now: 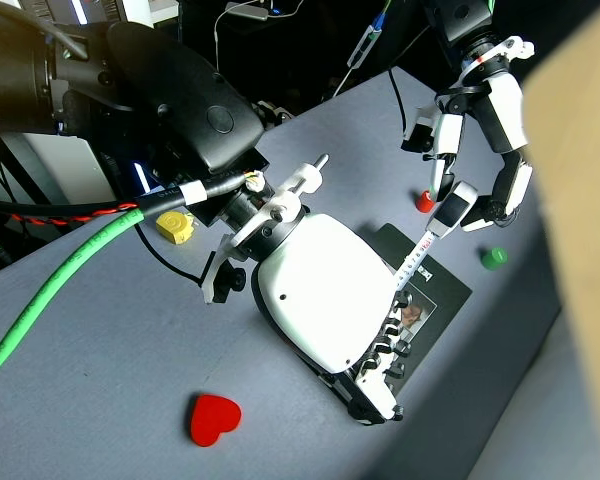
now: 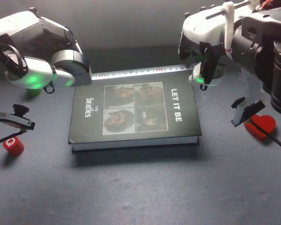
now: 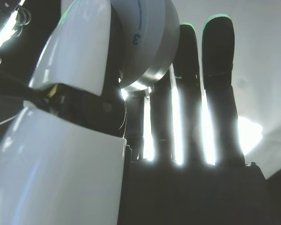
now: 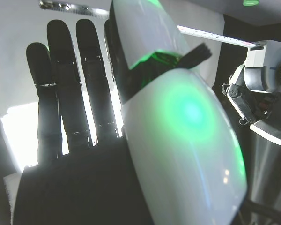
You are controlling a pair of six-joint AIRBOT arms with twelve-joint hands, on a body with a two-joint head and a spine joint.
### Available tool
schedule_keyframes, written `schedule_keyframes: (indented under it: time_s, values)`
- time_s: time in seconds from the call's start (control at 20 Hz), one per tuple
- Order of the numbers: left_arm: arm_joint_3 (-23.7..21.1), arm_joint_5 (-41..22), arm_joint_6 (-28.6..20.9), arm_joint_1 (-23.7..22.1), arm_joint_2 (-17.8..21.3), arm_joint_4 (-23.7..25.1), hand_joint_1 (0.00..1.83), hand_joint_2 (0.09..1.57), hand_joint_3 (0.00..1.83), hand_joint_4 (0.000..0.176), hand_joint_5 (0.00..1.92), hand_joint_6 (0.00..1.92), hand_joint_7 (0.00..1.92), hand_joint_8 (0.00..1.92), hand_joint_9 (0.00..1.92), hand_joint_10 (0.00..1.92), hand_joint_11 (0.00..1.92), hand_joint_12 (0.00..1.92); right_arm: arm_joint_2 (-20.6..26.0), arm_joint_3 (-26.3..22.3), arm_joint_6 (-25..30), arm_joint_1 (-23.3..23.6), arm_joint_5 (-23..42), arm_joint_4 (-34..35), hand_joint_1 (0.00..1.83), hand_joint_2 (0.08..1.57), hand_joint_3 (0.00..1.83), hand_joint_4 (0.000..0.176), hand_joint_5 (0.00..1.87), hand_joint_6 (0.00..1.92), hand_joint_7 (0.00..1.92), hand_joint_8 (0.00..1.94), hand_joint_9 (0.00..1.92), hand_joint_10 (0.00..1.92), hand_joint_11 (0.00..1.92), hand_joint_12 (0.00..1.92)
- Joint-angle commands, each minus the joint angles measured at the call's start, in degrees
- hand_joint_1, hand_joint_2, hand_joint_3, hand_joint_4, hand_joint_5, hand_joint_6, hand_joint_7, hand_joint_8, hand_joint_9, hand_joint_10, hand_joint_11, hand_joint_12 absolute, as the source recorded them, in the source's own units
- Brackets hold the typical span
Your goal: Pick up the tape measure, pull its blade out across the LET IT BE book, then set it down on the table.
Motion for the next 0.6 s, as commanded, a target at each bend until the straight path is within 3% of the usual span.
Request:
schedule_keyframes:
  time_s: [0.0, 0.55]
  values:
    - [0.42, -5.5, -0.48, -0.91, 0.44, 0.97, 1.36, 1.17, 0.0, 0.0, 0.81, 1.09, 0.89, 1.18, 0.79, 1.41, 0.72, 1.32, 0.2, 0.06, 0.19, 0.38, 0.21, -4.19, 1.11, 1.13, 0.0, 0.0, 0.73, 0.01, 0.75, 0.02, 0.76, 0.06, 0.3, 1.12]
    - [0.45, -5.75, -0.25, -1.06, 0.41, 0.85, 1.36, 1.18, 0.0, 0.0, 0.78, 1.12, 0.88, 1.2, 0.79, 1.43, 0.71, 1.33, 0.12, 0.07, 0.5, -0.12, 0.13, -5.12, 1.11, 1.13, 0.0, 0.0, 0.74, 0.01, 0.75, 0.01, 0.76, 0.05, 0.29, 1.12]
